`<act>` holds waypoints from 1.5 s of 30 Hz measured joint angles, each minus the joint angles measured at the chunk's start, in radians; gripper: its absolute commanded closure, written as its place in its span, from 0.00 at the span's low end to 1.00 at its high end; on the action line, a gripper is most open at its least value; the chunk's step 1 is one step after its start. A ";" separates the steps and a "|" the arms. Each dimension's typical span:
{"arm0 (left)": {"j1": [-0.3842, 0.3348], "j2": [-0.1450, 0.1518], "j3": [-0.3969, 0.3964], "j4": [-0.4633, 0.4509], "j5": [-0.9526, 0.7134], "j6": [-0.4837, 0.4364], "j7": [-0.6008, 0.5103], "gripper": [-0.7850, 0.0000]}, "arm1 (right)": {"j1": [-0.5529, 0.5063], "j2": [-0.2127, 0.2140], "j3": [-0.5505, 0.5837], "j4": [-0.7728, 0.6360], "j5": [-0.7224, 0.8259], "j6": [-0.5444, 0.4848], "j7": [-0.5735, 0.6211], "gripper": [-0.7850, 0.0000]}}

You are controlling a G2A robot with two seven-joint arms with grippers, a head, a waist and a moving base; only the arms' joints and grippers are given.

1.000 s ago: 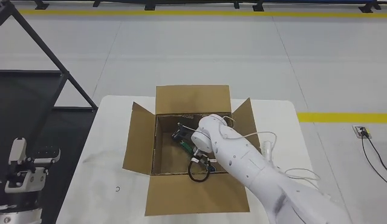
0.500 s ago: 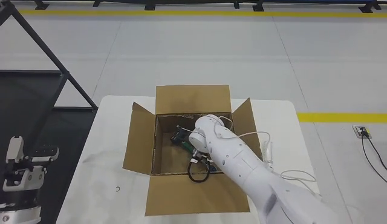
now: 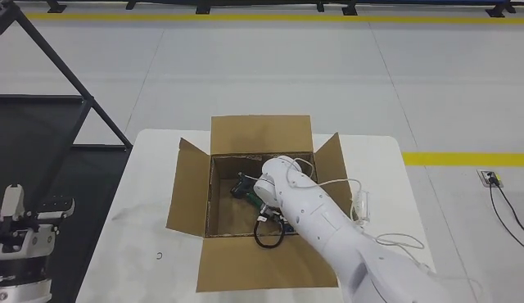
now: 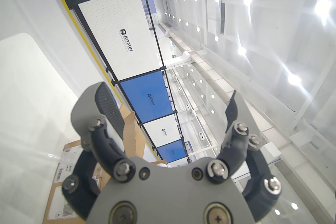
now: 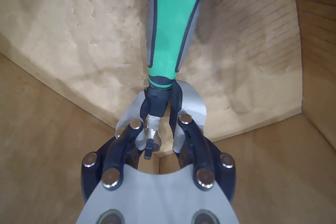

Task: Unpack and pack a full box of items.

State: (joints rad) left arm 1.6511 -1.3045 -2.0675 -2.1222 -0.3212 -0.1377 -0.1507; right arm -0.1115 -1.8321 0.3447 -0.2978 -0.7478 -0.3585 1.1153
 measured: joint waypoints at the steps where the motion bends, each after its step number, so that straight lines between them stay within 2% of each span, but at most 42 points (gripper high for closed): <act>1: 0.000 0.000 -0.001 0.001 -0.001 0.000 0.000 0.00 | 0.002 -0.003 0.002 0.006 0.000 -0.001 -0.004 1.00; 7: -0.001 0.000 -0.004 0.000 -0.005 -0.002 -0.001 0.00 | 0.024 -0.009 0.014 0.020 -0.005 -0.005 -0.035 1.00; 12: -0.002 0.000 -0.003 -0.005 -0.004 -0.003 -0.008 0.00 | 0.055 0.005 0.034 0.013 -0.006 -0.046 -0.090 1.00; 16: -0.007 0.001 0.005 -0.008 0.002 -0.002 -0.016 0.00 | 0.075 0.033 0.061 -0.023 0.002 -0.111 -0.126 1.00; 21: -0.012 0.003 0.016 -0.013 0.019 -0.002 -0.036 0.00 | 0.072 0.085 0.102 -0.152 -0.005 -0.107 -0.143 1.00; 24: -0.019 0.004 0.025 -0.017 0.032 0.000 -0.050 0.00 | 0.043 0.142 0.145 -0.323 -0.044 -0.035 -0.116 1.00; 27: -0.026 0.005 0.039 -0.021 0.042 0.003 -0.061 0.00 | -0.048 0.227 0.232 -0.616 -0.117 0.091 -0.026 1.00; 30: -0.032 0.006 0.053 -0.021 0.051 0.006 -0.067 0.00 | -0.231 0.331 0.381 -0.978 -0.252 0.209 0.130 1.00; 31: -0.035 0.007 0.058 -0.020 0.055 0.007 -0.069 0.00 | -0.321 0.367 0.448 -1.122 -0.309 0.229 0.193 1.00; 34: -0.040 0.008 0.067 -0.013 0.064 0.008 -0.072 0.00 | -0.515 0.427 0.592 -1.462 -0.402 0.190 0.285 1.00; 37: -0.044 0.008 0.073 -0.006 0.071 0.010 -0.075 0.00 | -0.618 0.447 0.675 -1.668 -0.417 0.145 0.274 1.00; 40: -0.048 0.009 0.080 0.000 0.077 0.013 -0.076 0.00 | -0.653 0.455 0.724 -1.747 -0.407 0.130 0.223 1.00; 45: -0.054 0.010 0.093 0.008 0.090 0.018 -0.076 0.00 | -0.704 0.465 0.811 -1.851 -0.415 0.170 0.142 1.00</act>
State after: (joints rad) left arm 1.5967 -1.2940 -1.9747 -2.1146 -0.2317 -0.1201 -0.2272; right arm -0.8155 -1.3674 1.1555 -2.1492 -1.1626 -0.1885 1.2571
